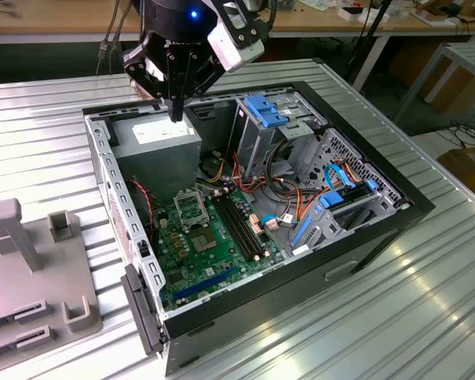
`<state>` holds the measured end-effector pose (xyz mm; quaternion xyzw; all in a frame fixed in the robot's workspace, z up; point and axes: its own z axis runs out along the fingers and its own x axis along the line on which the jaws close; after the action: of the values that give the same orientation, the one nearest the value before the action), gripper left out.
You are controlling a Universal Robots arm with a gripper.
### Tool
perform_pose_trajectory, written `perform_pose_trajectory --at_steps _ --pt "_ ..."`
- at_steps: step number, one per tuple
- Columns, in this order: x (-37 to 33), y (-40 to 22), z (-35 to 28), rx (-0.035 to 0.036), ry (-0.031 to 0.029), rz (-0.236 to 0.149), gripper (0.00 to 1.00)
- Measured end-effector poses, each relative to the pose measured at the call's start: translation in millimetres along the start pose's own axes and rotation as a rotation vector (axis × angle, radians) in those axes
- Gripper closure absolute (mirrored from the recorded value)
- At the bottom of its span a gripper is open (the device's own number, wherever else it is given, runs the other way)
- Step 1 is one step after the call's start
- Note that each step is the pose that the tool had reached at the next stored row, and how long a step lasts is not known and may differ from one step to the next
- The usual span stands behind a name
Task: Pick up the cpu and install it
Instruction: 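Reach for the cpu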
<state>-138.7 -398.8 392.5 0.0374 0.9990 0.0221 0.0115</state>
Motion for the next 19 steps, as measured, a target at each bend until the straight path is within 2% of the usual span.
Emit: perform_pose_trajectory --at_steps 19 --pt "13.1 -1.0 0.2 0.0 0.0 0.0 0.89"
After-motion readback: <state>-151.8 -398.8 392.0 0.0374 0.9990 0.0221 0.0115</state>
